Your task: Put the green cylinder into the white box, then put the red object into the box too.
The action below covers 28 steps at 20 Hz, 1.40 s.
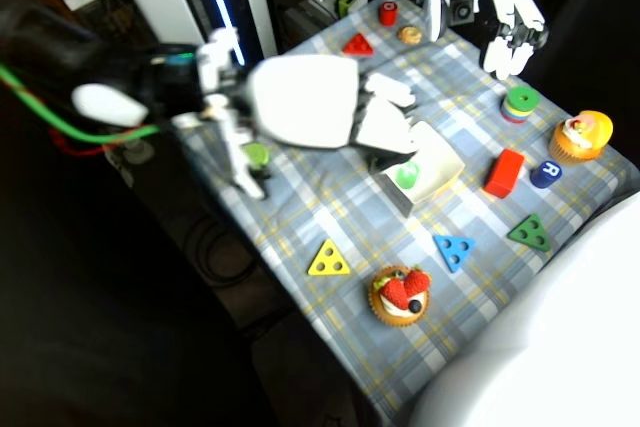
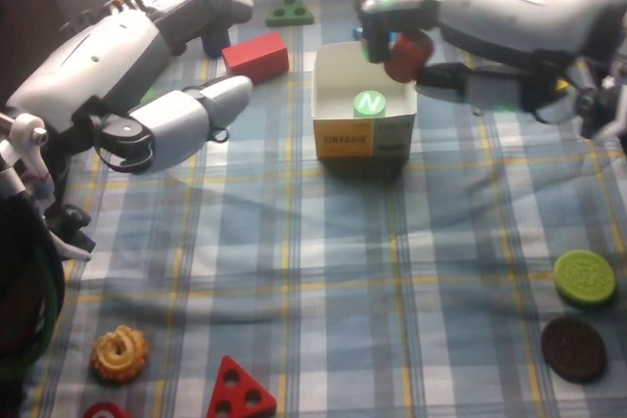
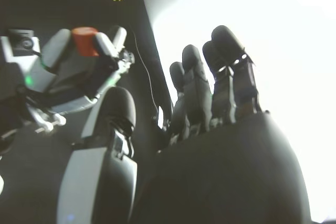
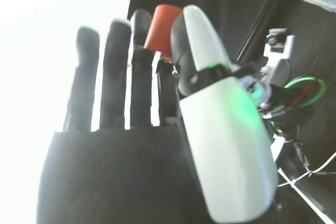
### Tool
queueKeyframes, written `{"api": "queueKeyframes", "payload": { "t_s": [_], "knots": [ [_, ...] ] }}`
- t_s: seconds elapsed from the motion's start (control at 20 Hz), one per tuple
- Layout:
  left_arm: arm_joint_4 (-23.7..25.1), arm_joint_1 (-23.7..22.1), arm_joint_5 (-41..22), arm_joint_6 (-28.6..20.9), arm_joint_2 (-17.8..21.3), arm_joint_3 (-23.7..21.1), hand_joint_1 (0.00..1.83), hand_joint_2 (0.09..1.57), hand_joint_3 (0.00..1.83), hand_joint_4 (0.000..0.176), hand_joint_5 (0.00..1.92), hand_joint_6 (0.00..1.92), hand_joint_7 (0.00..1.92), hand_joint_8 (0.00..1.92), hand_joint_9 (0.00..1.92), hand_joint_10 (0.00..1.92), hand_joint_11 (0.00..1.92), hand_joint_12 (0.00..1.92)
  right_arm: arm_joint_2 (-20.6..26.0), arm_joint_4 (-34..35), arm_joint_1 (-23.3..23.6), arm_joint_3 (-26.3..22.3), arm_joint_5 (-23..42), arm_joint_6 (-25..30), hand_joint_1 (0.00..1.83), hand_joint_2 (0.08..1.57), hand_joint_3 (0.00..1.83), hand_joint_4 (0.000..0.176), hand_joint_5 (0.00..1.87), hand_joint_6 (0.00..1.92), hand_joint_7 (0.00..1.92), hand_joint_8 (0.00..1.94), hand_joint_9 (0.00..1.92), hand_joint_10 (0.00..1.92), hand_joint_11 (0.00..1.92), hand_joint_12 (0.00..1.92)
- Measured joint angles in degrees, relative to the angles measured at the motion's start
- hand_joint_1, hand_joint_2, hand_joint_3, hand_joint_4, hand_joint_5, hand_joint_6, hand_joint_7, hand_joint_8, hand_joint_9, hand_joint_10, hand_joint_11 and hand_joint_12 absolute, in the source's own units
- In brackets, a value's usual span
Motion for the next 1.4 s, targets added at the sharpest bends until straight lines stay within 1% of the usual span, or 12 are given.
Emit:
{"api": "queueKeyframes", "payload": {
  "t_s": [0.25, 0.3, 0.35, 0.4, 0.5, 0.65, 0.9, 0.95, 1.05, 1.15, 1.3, 1.4],
  "knots": [
    [-1.64, 1.51, -0.57, -0.02, -0.07, -0.24, 0.61, 1.38, 0.00, 0.000, 0.20, 0.48, 0.39, 0.01, 0.00, 0.74, 0.00, 1.35, -6.47, 0.20, 2.10, 5.99, -4.85, -0.02, 1.16, 1.27, 0.00, 0.000, 0.60, 1.41, 0.79, 1.47, 0.39, 1.34, 0.02, 1.78],
    [-1.68, 1.51, -0.59, -0.04, -0.07, -0.24, 0.61, 1.39, 0.00, 0.000, 0.21, 0.46, 0.39, 0.00, 0.00, 0.76, 0.00, 1.34, -7.30, 0.22, 2.10, 6.69, -6.45, 0.02, 1.09, 1.19, 0.00, 0.000, 0.31, 0.60, 0.41, 1.02, 0.15, 0.96, 0.00, 1.29],
    [-1.70, 1.51, -0.68, -0.02, -0.07, -0.24, 0.59, 1.39, 0.00, 0.000, 0.20, 0.46, 0.37, 0.00, 0.00, 0.72, 0.00, 1.30, -7.78, 0.39, 2.10, 7.26, -7.56, 0.04, 0.97, 1.17, 0.00, 0.000, 0.17, 0.34, 0.20, 0.46, 0.09, 0.52, 0.00, 1.01],
    [-1.73, 1.51, -0.74, -0.02, -0.13, -0.24, 0.60, 1.38, 0.00, 0.009, 0.20, 0.46, 0.36, 0.00, 0.00, 0.70, 0.00, 1.28, -7.85, 0.70, 2.10, 7.65, -8.24, 0.02, 0.88, 1.17, 0.00, 0.061, 0.08, 0.17, 0.17, 0.18, 0.03, 0.35, 0.00, 0.87],
    [-1.68, 1.51, -0.68, -0.02, -0.17, -0.24, 0.60, 1.39, 0.00, 0.012, 0.17, 0.44, 0.35, 0.00, 0.00, 0.66, 0.00, 1.22, -7.48, 1.51, 2.34, 8.04, -8.68, -0.02, 0.82, 1.20, 0.00, 0.063, 0.03, 0.05, 0.12, 0.03, 0.07, 0.18, 0.00, 0.63],
    [-1.57, 1.64, -0.87, -0.04, -0.17, -0.24, 0.64, 1.39, 0.00, 0.000, 0.19, 0.40, 0.35, 0.00, 0.00, 0.67, 0.00, 1.23, -6.54, 1.66, 3.13, 6.82, -8.44, -0.11, 0.81, 1.21, 0.00, 0.088, 0.01, 0.03, 0.03, 0.00, 0.03, 0.16, 0.00, 0.62],
    [-1.66, 1.64, -1.75, -0.15, -0.17, -0.92, 0.63, 1.39, 0.00, 0.000, 0.22, 0.33, 0.36, 0.00, 0.00, 0.71, 0.00, 1.29, 0.02, 1.42, 3.08, -0.39, -2.45, -0.02, 0.79, 1.20, 0.00, 0.019, 0.02, 0.00, 0.05, 0.00, 0.01, 0.20, 0.00, 0.29],
    [-1.60, 1.64, -1.84, -0.17, -0.17, -0.94, 0.63, 1.39, 0.00, 0.005, 0.21, 0.31, 0.35, 0.00, 0.00, 0.68, 0.00, 1.28, 2.43, 1.86, 2.51, -1.64, 0.09, -0.09, 0.71, 1.21, 0.00, 0.025, 0.00, 0.00, 0.03, 0.01, 0.00, 0.24, 0.00, 0.57],
    [-1.62, 1.70, -2.29, -0.63, -0.15, -1.07, 0.57, 1.39, 0.00, 0.024, 0.20, 0.24, 0.31, 0.00, 0.00, 0.61, 0.00, 1.19, 6.08, 2.80, 0.39, -3.87, 3.45, -0.31, 0.67, 1.23, 0.00, 0.059, 0.00, 0.00, 0.00, 0.00, 0.00, 0.01, 0.00, 0.22],
    [-0.55, 2.21, -3.28, -3.21, 0.02, -1.44, 0.59, 1.38, 0.00, 0.037, 0.22, 0.15, 0.30, 0.00, 0.00, 0.62, 0.00, 1.14, 8.85, 3.63, -2.21, -7.10, 5.75, -1.51, 0.64, 1.24, 0.00, 0.080, 0.00, 0.00, 0.00, 0.00, 0.00, 0.00, 0.00, 0.25],
    [1.38, 2.95, -4.28, -8.37, 1.29, -1.60, 0.56, 1.38, 0.00, 0.083, 0.12, 0.05, 0.19, 0.00, 0.00, 0.42, 0.00, 0.79, 13.29, 6.29, -6.56, -11.45, 11.93, -4.39, 0.58, 1.26, 0.00, 0.065, 0.00, 0.00, 0.00, 0.00, 0.00, 0.00, 0.00, 0.05],
    [1.90, 3.08, -5.95, -10.12, 2.10, -1.60, 0.54, 1.38, 0.00, 0.083, 0.03, 0.02, 0.05, 0.01, 0.02, 0.11, 0.00, 0.21, 16.02, 9.31, -9.70, -12.85, 16.33, -5.11, 0.54, 1.24, 0.00, 0.087, 0.00, 0.00, 0.00, 0.00, 0.00, 0.00, 0.00, 0.00]
  ]
}}
